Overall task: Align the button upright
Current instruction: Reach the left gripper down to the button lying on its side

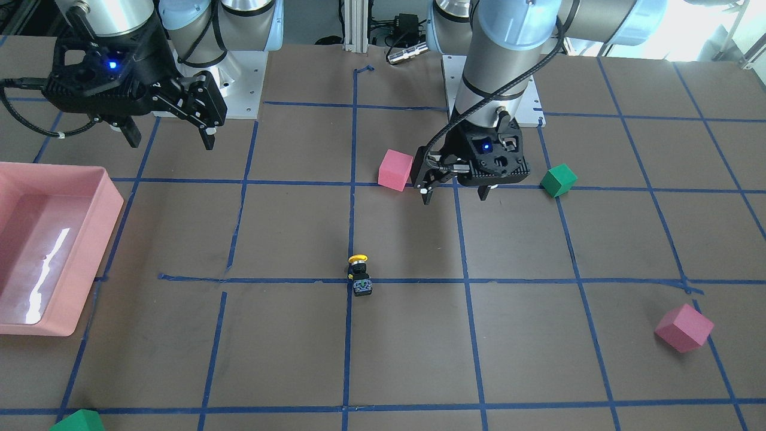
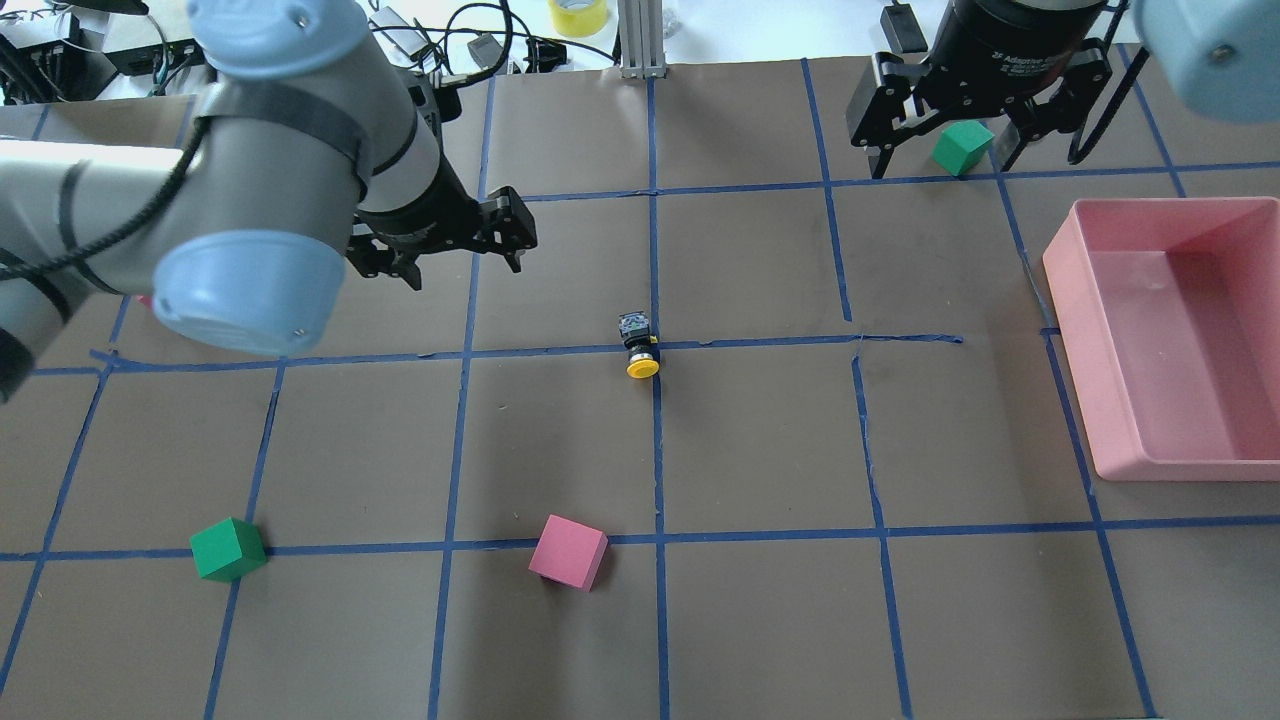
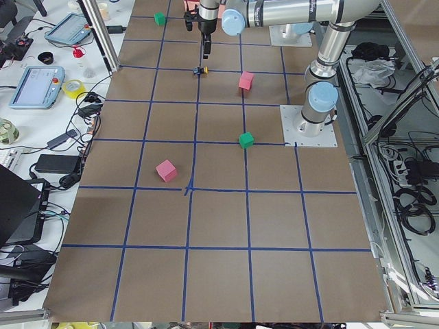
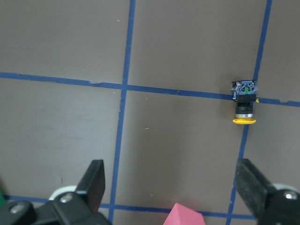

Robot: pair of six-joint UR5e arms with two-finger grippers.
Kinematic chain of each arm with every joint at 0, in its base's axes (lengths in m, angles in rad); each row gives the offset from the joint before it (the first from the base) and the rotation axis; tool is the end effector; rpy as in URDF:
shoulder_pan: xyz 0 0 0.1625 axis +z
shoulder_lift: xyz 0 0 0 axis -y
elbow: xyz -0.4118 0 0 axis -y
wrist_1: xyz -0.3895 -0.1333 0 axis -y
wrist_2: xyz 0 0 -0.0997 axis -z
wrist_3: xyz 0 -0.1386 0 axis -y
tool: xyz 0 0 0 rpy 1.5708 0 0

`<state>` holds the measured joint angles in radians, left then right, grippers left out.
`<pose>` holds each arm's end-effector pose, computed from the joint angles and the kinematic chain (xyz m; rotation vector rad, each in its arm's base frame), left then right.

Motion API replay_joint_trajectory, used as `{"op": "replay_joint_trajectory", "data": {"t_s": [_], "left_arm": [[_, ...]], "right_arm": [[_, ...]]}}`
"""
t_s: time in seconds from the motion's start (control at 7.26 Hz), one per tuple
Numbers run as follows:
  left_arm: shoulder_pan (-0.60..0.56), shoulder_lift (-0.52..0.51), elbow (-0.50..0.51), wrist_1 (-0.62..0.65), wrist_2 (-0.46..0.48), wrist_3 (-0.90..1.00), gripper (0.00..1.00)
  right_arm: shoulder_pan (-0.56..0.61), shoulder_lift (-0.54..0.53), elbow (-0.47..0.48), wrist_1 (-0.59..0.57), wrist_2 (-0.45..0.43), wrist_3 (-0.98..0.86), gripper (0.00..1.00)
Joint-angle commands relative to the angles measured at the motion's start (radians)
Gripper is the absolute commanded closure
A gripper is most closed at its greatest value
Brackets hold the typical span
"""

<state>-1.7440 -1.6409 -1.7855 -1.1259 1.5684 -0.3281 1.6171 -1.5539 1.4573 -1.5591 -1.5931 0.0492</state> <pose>-0.2218 -0.4923 0.3429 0.2388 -3.0811 0.2392 0.1535 -0.4992 0.4822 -0.0060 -3.1205 0.1341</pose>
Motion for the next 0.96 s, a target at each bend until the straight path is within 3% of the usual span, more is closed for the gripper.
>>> {"op": "replay_joint_trajectory", "data": {"t_s": [0.0,0.28,0.55,0.83], "left_arm": [[-0.084,-0.071,-0.115,0.278,0.002,-0.163,0.0],[-0.19,-0.153,-0.187,0.502,0.154,-0.231,0.0],[-0.279,-0.253,-0.305,0.815,0.185,-0.269,0.03],[-0.357,-0.336,-0.311,0.962,0.287,-0.243,0.06]], "right_arm": [[0.0,0.0,0.002,-0.006,-0.001,0.006,0.0],[0.0,0.0,0.002,-0.006,-0.017,-0.002,0.0],[0.0,0.0,0.002,-0.006,-0.018,0.004,0.0],[-0.002,0.0,0.002,-0.007,-0.019,-0.009,0.0]]}}
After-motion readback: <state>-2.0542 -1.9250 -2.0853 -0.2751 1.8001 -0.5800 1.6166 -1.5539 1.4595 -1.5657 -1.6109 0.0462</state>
